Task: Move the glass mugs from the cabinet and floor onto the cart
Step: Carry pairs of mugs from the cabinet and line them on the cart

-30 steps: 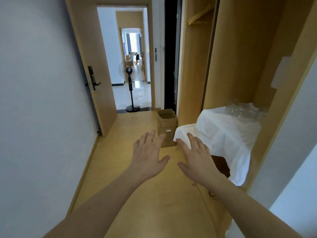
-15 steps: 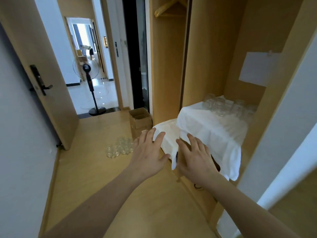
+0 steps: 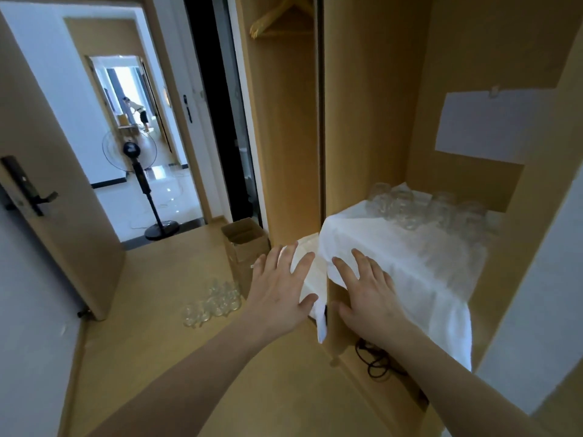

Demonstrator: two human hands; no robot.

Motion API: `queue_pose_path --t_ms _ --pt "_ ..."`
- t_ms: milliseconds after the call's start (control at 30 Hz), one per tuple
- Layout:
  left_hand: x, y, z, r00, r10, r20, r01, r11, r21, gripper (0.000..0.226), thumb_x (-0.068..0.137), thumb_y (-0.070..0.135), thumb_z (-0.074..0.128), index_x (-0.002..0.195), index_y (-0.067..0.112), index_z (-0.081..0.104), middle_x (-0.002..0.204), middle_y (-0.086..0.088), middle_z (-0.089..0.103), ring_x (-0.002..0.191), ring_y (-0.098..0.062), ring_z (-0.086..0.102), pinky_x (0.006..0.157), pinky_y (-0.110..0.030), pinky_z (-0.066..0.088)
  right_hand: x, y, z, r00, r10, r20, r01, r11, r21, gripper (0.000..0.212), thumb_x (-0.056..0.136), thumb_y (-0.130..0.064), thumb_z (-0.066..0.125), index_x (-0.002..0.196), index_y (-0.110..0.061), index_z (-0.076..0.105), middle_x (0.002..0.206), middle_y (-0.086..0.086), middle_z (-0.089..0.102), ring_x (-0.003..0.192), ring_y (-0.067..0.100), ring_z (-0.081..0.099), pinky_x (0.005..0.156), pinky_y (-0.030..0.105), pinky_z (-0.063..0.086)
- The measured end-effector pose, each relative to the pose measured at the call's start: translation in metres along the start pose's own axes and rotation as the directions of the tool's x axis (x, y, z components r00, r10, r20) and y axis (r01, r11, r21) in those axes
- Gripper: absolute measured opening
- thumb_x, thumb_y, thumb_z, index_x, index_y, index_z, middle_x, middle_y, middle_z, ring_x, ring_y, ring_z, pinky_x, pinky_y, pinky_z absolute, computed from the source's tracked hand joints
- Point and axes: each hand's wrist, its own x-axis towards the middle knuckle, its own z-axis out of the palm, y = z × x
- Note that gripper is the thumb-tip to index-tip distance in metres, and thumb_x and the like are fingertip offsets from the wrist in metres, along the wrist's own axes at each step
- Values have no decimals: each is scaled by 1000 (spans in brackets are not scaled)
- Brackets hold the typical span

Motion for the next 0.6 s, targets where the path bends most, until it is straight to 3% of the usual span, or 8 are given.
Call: queue_pose_path --t_ms 100,167,300,600 --pt "44 -7 9 1000 12 -15 -12 1000 24 70 90 59 53 149 33 26 159 -5 23 146 -32 21 118 -53 26 39 14 8 999 17 -33 -16 999 37 78 90 -44 59 156 -30 21 164 14 17 147 36 24 116 50 27" --pt "73 -8 19 1000 20 -20 -19 1000 20 69 89 58 56 148 33 30 158 -6 27 145 -32 24 115 -53 26 65 27 13 999 28 -25 -27 999 33 78 92 -48 55 157 -31 15 165 13 13 148 34 22 118 48 24" --pt "125 -3 37 999 32 22 -31 999 -4 70 92 59 52 151 36 21 162 -4 17 149 -31 15 119 -52 20 104 60 21 998 58 3 -58 998 20 80 95 -53 51 157 -34 4 166 8 3 151 31 13 120 45 19" --pt "211 16 77 986 154 60 -152 988 -36 70 93 63 46 152 36 18 164 -2 12 149 -30 15 119 -50 19 156 121 34 985 168 33 -168 986 14 83 93 -56 54 157 -33 7 166 9 4 151 30 14 119 45 22"
